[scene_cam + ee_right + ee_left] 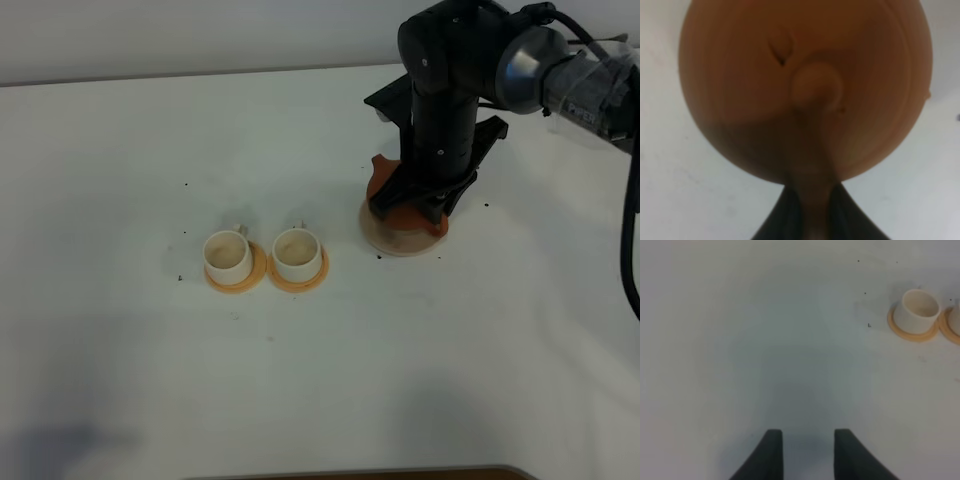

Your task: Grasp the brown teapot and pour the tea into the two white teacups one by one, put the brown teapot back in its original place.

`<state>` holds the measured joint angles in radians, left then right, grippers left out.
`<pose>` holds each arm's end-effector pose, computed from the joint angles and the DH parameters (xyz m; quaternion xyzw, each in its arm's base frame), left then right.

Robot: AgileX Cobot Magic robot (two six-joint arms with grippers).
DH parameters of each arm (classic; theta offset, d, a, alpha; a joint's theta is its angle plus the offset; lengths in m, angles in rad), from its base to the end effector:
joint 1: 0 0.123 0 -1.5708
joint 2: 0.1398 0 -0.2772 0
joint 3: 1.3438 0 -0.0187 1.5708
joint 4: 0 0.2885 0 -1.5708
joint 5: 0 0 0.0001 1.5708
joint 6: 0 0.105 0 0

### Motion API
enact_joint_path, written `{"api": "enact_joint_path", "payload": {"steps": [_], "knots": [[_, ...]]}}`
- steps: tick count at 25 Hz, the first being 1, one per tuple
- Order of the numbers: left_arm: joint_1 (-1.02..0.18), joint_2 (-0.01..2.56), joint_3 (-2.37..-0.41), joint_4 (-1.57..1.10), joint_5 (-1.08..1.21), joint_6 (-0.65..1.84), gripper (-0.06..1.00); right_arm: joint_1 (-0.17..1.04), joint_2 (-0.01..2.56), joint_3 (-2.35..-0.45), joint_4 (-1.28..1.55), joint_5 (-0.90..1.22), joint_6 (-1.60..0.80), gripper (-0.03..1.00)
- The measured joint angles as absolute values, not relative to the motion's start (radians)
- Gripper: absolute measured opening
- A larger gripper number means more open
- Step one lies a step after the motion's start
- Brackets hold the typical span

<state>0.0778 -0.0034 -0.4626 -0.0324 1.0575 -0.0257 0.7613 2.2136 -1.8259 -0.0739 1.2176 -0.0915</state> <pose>0.0529 0.0012 0.2774 -0.0442 0.8599 -0.0030 0.5085 0.3540 0.3273 0.1474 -0.4240 0.9046 -0.0244 0.0364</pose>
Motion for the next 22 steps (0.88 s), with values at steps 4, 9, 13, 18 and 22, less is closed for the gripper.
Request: {"api": "enact_joint_path", "payload": {"steps": [4, 9, 13, 18, 22], "knots": [[0.078, -0.003, -0.463, -0.032, 1.057, -0.026, 0.29, 0.795, 2.159, -1.826, -0.136, 1.219, -0.121, 0.13], [0.078, -0.003, -0.463, -0.032, 1.057, -0.026, 0.29, 0.873, 2.126, -1.827, -0.213, 1.217, -0.167, 0.13], [0.078, -0.003, -0.463, -0.032, 1.057, -0.026, 0.29, 0.944, 2.126, -1.827, -0.261, 1.209, -0.215, 0.13], [0.078, -0.003, -0.463, -0.032, 1.057, -0.026, 0.29, 1.022, 2.126, -1.827, -0.317, 1.175, -0.250, 0.13], [0.078, -0.003, -0.463, -0.032, 1.057, -0.026, 0.29, 1.058, 2.131, -1.827, -0.331, 1.130, -0.291, 0.13]]}}
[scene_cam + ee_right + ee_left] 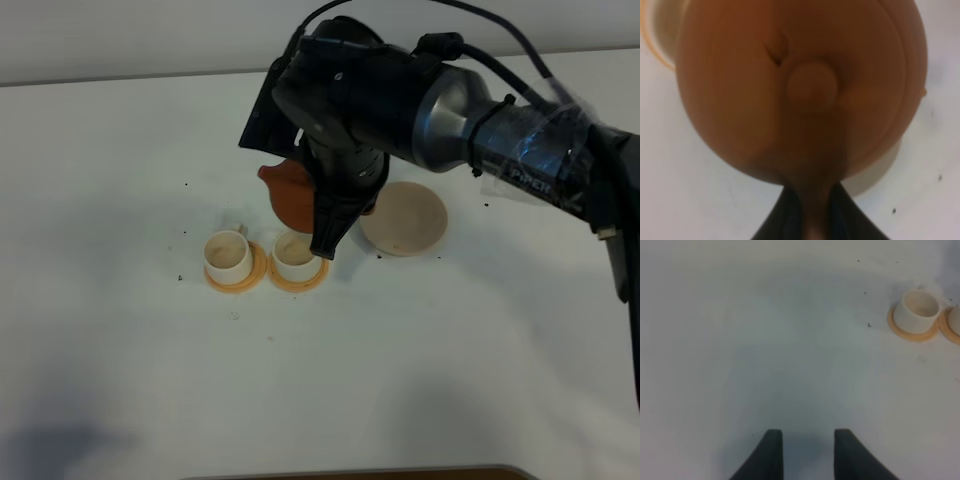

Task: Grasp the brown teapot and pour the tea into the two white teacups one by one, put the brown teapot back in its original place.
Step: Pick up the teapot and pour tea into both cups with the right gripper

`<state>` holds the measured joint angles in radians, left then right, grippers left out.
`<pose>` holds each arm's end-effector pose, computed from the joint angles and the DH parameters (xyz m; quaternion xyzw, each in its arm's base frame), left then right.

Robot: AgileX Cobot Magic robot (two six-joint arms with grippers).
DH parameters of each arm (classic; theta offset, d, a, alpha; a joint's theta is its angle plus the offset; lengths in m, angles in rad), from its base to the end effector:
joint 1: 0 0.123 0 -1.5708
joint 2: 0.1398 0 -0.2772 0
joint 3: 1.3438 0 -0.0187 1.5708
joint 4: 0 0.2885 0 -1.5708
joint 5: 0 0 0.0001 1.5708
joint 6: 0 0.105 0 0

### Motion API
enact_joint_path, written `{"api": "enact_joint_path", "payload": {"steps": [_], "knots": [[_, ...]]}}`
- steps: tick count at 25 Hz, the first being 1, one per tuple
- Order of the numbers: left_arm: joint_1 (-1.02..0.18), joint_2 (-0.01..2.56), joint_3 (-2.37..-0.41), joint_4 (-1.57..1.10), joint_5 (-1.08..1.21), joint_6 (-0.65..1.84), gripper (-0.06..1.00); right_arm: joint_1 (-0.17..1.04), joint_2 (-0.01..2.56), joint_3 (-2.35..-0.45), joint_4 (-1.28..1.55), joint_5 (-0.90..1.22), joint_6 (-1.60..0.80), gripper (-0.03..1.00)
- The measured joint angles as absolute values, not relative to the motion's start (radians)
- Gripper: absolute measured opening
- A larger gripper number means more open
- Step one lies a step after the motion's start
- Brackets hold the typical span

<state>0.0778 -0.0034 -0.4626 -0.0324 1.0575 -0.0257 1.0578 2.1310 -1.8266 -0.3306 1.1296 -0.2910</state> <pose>0.0529 0.0012 0.2774 -0.0442 0.8599 -0.0030 0.5085 0.2667 0.4106 0.1937 -0.6536 0.7324 -0.1032 0.1605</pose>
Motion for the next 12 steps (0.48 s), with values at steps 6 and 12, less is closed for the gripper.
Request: {"api": "enact_joint_path", "payload": {"steps": [6, 12], "knots": [[0.078, -0.003, -0.463, -0.032, 1.057, -0.026, 0.29, 1.128, 2.158, -1.827, -0.419, 1.092, -0.315, 0.13], [0.078, -0.003, -0.463, -0.032, 1.057, -0.026, 0.29, 1.163, 2.163, -1.827, -0.500, 1.038, -0.317, 0.13]]}}
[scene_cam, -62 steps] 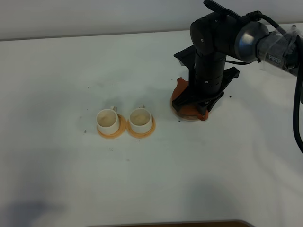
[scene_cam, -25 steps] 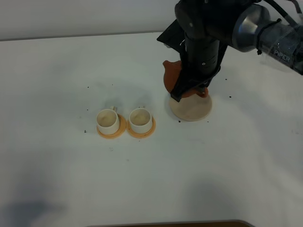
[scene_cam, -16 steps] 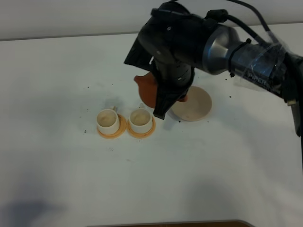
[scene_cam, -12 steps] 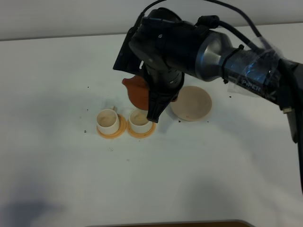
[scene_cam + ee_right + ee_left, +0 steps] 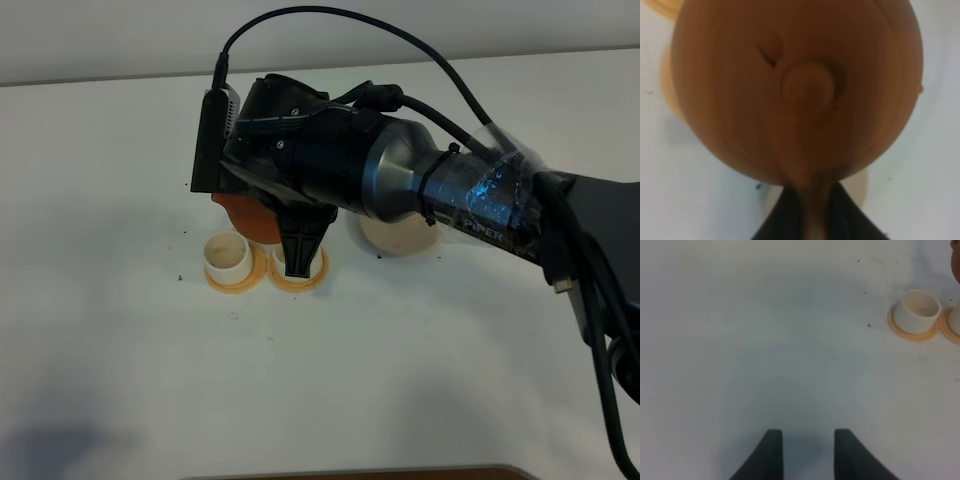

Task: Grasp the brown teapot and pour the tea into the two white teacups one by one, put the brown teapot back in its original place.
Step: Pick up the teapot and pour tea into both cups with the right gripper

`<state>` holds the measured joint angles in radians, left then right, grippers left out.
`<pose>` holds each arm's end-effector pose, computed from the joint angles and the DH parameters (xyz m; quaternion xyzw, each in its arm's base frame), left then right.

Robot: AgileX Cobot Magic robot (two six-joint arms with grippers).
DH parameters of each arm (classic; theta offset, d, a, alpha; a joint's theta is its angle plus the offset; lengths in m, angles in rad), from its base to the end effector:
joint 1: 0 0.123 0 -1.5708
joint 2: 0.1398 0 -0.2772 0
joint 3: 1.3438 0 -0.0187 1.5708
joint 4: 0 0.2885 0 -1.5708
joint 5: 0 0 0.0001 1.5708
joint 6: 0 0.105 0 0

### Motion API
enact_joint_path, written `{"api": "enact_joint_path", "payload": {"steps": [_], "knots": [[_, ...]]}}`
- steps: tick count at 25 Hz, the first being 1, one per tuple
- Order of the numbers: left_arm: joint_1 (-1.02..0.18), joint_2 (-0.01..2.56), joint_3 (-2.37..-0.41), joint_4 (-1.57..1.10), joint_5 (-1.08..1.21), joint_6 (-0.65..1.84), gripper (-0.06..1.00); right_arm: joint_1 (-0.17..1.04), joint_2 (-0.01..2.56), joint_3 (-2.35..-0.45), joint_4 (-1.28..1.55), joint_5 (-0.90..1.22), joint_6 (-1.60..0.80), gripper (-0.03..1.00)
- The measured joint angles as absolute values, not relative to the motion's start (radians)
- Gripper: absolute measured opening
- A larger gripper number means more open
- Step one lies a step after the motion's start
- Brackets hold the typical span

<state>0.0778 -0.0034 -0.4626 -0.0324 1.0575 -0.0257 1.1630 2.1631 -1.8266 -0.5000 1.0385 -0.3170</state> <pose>0.0529 0.0012 0.2774 -0.0442 0.8599 -0.0030 0.5085 0.2387 0.4431 0.1860 -0.7164 0.6448 -0.1525 0.2185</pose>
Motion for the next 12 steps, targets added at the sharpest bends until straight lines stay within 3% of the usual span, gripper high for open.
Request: {"api": "enact_joint_path", "payload": {"steps": [12], "knots": [[0.078, -0.003, -0.463, -0.032, 1.057, -0.026, 0.29, 1.206, 2.230, -1.827, -0.691, 1.026, -0.316, 0.13]]}}
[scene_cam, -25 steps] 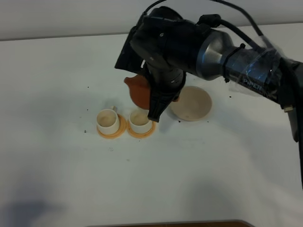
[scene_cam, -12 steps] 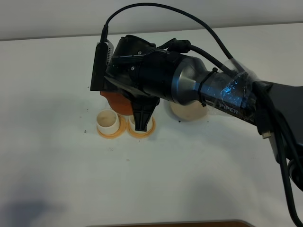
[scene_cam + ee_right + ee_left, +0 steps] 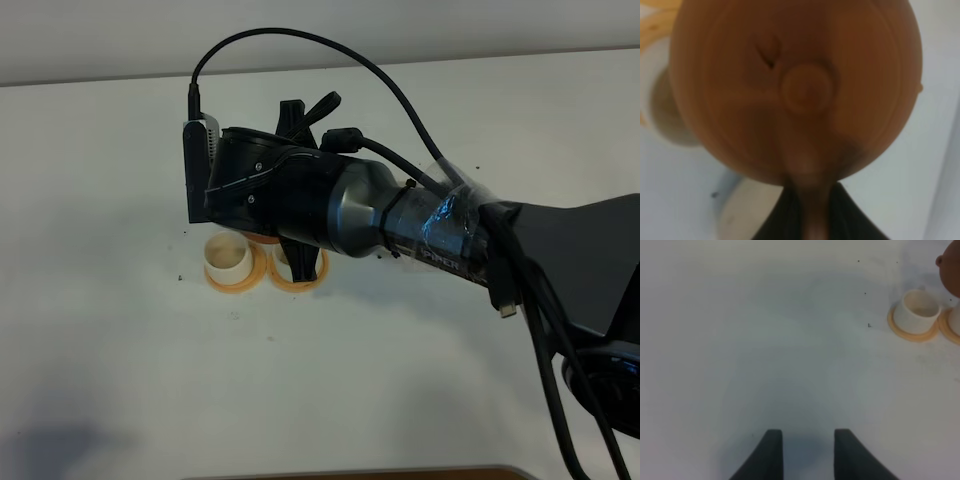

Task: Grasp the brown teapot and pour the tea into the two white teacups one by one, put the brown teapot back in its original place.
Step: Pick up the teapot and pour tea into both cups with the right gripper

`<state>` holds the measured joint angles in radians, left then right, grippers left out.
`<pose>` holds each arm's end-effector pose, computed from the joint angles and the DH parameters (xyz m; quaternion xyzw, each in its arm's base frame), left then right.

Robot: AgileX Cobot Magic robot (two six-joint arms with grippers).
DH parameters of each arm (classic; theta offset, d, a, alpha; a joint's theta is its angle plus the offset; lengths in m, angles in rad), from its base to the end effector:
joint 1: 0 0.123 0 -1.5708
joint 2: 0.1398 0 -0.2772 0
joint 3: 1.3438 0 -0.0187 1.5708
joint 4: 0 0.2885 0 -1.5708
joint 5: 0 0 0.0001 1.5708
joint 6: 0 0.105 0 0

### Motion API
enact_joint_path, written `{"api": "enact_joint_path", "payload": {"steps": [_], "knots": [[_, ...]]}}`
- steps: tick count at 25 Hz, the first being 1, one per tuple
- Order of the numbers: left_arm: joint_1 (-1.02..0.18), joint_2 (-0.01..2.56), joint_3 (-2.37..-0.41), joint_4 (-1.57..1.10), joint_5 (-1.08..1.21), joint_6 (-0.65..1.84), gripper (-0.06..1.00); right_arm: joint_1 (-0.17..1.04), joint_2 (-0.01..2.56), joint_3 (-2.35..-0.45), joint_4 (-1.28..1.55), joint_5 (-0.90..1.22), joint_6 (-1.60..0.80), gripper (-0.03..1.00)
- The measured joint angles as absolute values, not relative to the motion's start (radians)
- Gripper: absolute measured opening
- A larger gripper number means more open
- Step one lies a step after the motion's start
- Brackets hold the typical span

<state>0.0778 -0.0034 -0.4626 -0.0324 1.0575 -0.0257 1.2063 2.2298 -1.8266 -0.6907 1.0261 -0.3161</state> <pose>0.0529 0.0012 0.2774 -0.0442 0.8599 -0.0030 0.5085 0.2348 0.4549 0.1618 -0.7471 0.5794 -0.2315 0.2294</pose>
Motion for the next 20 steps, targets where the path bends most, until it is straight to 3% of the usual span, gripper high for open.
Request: {"api": "enact_joint_path", "payload": {"steps": [20], "knots": [[0.078, -0.003, -0.463, -0.032, 1.057, -0.026, 0.29, 1.217, 2.231, -1.827, -0.807, 1.036, -0.363, 0.13]]}}
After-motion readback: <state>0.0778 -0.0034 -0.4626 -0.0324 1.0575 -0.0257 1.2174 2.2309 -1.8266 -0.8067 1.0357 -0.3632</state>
